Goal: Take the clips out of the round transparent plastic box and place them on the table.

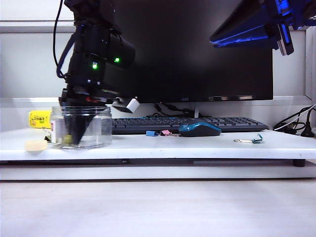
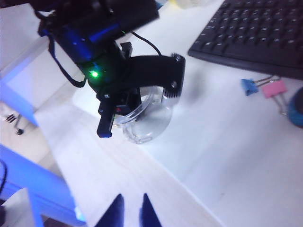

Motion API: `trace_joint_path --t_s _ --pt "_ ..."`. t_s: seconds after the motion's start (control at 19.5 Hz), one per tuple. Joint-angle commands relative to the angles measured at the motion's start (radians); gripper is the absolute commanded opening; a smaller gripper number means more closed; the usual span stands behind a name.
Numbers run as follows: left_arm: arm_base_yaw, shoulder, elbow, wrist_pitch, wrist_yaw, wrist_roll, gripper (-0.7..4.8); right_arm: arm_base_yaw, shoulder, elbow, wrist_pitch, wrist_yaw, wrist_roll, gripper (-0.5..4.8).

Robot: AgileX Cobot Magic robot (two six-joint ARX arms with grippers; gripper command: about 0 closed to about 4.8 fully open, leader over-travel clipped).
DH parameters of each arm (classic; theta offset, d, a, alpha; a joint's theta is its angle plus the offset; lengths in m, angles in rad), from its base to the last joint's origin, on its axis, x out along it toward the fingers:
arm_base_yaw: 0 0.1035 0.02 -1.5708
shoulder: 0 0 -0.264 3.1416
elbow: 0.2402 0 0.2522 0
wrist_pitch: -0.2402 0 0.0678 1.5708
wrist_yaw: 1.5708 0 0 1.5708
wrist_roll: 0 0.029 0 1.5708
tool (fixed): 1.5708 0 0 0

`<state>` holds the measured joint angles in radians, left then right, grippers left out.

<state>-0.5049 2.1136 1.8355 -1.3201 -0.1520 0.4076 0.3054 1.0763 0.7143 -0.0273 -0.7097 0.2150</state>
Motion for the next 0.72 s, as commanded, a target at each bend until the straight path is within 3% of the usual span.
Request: trace_joint_path --t_s 0.05,0.41,0.72 --pt "-0.001 0.020 -0.008 0.126 0.044 0.000 0.58 0.000 -0.003 0.003 0.024 0.014 -0.006 0.53" --pt "-0.003 0.019 0.039 0.190 0.157 -0.048 0.58 0.000 -0.003 0.003 0.031 0.036 -0.006 0.53" --pt "-0.003 0.016 0.219 0.064 0.194 -0.094 0.58 0.000 -0.003 0.003 0.031 0.036 -0.006 0.53"
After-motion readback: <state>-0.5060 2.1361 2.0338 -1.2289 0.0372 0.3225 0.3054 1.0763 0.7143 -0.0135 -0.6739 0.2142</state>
